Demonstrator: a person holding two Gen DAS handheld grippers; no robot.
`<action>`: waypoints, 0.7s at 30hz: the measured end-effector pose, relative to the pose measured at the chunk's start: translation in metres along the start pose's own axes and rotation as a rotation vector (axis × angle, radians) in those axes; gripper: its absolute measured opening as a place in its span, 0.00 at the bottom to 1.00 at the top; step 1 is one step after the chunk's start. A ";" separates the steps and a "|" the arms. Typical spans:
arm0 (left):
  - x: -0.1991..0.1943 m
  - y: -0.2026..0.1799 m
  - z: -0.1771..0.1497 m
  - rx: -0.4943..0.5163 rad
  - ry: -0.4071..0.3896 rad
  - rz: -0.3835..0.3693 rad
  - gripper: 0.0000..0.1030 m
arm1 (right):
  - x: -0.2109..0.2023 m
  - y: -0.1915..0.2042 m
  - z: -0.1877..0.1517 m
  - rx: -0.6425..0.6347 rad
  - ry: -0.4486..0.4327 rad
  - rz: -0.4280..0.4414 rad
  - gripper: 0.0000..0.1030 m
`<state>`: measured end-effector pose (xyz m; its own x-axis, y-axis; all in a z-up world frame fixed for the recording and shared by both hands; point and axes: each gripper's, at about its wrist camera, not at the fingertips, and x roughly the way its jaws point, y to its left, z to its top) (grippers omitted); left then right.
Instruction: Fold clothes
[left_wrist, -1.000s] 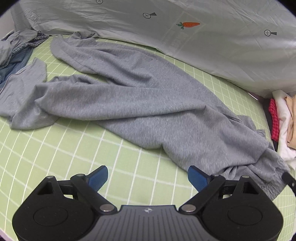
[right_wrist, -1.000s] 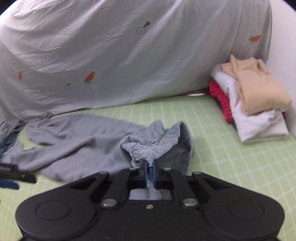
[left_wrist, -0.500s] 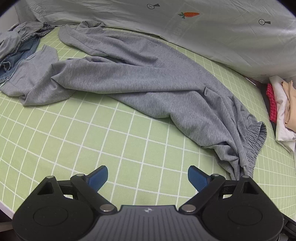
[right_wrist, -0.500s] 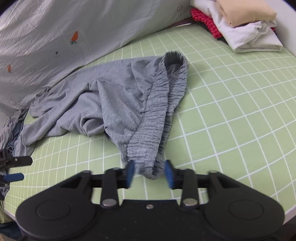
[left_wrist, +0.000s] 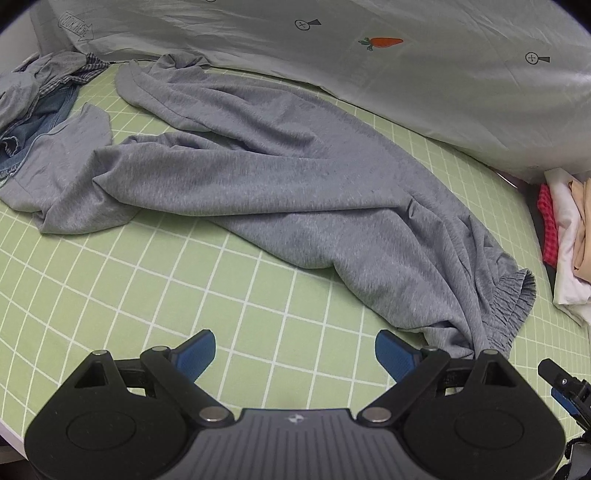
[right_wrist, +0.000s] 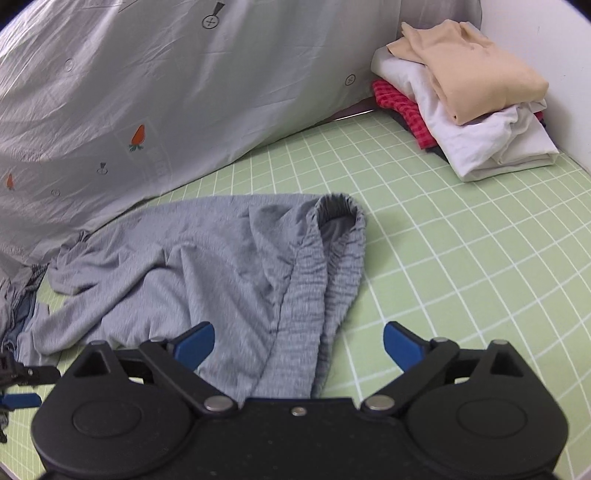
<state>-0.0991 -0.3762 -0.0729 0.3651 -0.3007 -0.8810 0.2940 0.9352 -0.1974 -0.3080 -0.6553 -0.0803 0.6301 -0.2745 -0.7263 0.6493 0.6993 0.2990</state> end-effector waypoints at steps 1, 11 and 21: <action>0.003 -0.002 0.005 0.000 -0.001 0.002 0.91 | 0.007 -0.001 0.005 0.009 0.000 -0.001 0.97; 0.044 -0.017 0.066 -0.006 0.017 0.051 0.91 | 0.110 -0.025 0.083 0.136 0.020 -0.094 0.94; 0.079 -0.011 0.083 -0.043 0.066 0.115 0.91 | 0.138 -0.042 0.156 -0.173 0.018 -0.107 0.07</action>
<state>-0.0001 -0.4255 -0.1051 0.3352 -0.1799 -0.9248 0.2154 0.9702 -0.1107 -0.1815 -0.8252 -0.0969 0.5529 -0.3429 -0.7594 0.6282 0.7703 0.1095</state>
